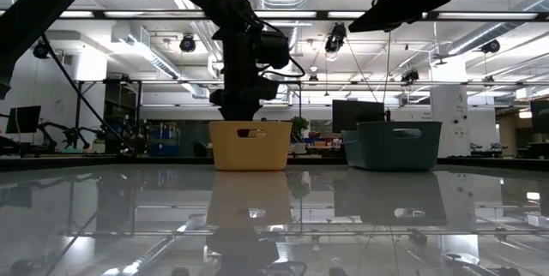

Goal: Pick and place medicine bottles into bin by pill shape (circle, oval)
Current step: Put the top blue capsule bottle into the yellow bin, then put the pink capsule bottle into the yellow bin

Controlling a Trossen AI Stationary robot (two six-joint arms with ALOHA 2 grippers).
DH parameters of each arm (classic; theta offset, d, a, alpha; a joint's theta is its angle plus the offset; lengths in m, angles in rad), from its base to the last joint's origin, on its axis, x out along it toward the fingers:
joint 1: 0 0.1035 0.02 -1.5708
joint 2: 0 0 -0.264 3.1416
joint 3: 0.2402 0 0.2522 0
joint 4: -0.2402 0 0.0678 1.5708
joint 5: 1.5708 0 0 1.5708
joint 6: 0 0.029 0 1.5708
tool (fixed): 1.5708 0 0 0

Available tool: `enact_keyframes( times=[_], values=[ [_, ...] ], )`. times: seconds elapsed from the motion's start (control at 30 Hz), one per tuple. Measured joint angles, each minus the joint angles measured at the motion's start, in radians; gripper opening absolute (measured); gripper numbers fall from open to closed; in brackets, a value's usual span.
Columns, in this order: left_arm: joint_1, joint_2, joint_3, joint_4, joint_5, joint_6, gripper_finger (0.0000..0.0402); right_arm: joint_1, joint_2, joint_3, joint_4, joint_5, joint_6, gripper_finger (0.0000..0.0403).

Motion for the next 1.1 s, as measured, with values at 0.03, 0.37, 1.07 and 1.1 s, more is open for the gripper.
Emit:
enact_keyframes(
  times=[0.03, 0.37, 1.07, 1.1],
  values=[
    [0.000, 0.000, 0.000, -0.001, 0.000, 0.000, 0.0108, 0.000, 0.000, 0.000, 0.000, 0.000, 0.000, 0.0114],
    [0.000, -0.004, 0.000, -0.002, 0.000, 0.000, 0.0164, 0.000, 0.000, 0.000, 0.000, 0.000, 0.000, 0.0114],
    [-0.048, -0.202, 0.000, -0.070, -0.031, -0.024, 0.0174, 0.000, 0.000, 0.000, -0.005, 0.001, 0.062, 0.0114],
    [-0.062, -0.225, 0.000, -0.066, -0.032, -0.024, 0.0174, 0.000, 0.000, 0.000, -0.005, 0.001, 0.074, 0.0114]
  ],
)
